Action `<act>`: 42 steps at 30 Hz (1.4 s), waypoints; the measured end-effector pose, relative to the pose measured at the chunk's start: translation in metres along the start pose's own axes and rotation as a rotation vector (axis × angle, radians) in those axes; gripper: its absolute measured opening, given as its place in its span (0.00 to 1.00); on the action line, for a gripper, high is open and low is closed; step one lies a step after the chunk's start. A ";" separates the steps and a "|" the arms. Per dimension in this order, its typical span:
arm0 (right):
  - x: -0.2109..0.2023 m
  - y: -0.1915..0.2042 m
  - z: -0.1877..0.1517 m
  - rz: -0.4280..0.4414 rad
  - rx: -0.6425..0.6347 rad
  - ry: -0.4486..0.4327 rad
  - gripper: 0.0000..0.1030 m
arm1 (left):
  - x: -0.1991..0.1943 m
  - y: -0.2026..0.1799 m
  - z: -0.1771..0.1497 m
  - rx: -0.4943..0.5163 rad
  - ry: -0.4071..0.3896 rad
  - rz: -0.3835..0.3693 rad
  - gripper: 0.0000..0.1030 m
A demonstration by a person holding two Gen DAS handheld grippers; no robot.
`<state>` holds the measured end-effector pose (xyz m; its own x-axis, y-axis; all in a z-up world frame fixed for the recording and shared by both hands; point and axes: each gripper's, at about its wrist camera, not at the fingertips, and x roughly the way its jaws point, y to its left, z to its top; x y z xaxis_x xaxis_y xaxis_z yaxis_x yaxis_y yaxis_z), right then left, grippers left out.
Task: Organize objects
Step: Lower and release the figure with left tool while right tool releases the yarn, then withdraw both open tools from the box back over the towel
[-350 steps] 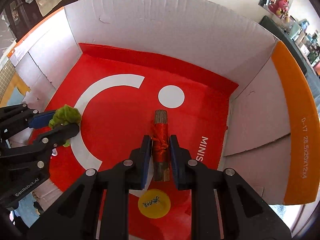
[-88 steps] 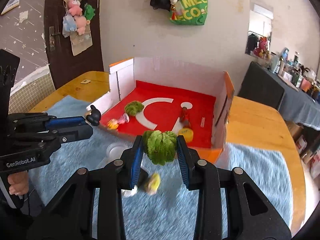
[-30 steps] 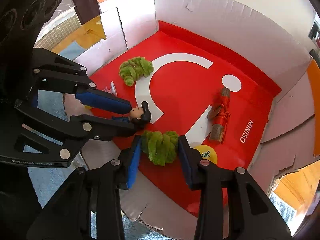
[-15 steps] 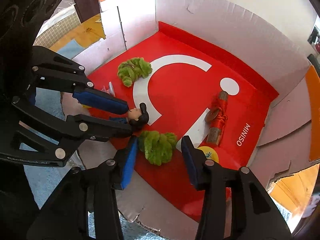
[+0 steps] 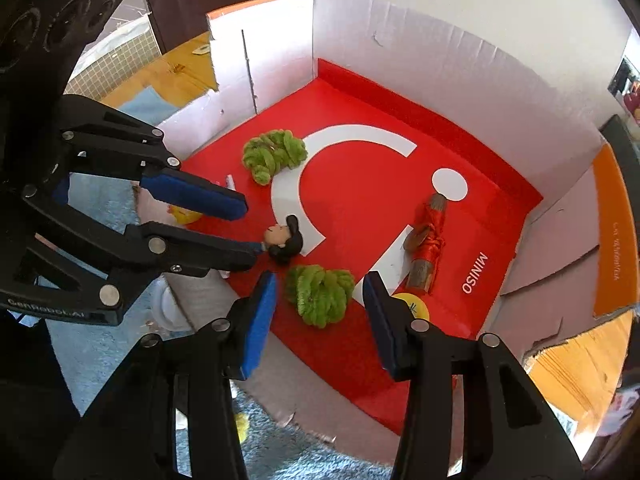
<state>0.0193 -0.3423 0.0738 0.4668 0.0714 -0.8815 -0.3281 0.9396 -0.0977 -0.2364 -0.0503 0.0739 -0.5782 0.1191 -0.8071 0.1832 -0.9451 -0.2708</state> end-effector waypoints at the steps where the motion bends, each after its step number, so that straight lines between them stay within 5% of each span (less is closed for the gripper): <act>1: -0.002 0.001 -0.001 -0.008 -0.002 -0.004 0.54 | -0.004 0.000 -0.001 -0.006 -0.012 -0.003 0.31; 6: -0.019 0.009 -0.003 -0.036 0.021 -0.034 0.54 | -0.023 -0.002 -0.004 -0.019 -0.067 0.007 0.31; 10: -0.037 0.013 -0.004 -0.066 0.054 -0.076 0.67 | -0.046 -0.008 -0.009 -0.008 -0.136 0.050 0.45; 18: -0.077 0.017 -0.014 -0.111 0.167 -0.178 0.76 | -0.091 -0.015 -0.025 -0.028 -0.242 0.065 0.58; 42: -0.152 0.068 -0.083 -0.256 0.456 -0.436 0.91 | -0.153 -0.046 -0.111 -0.101 -0.497 0.203 0.98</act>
<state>-0.1423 -0.3167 0.1627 0.8036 -0.1334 -0.5801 0.1711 0.9852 0.0105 -0.0684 0.0089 0.1514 -0.8247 -0.2440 -0.5102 0.3915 -0.8974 -0.2037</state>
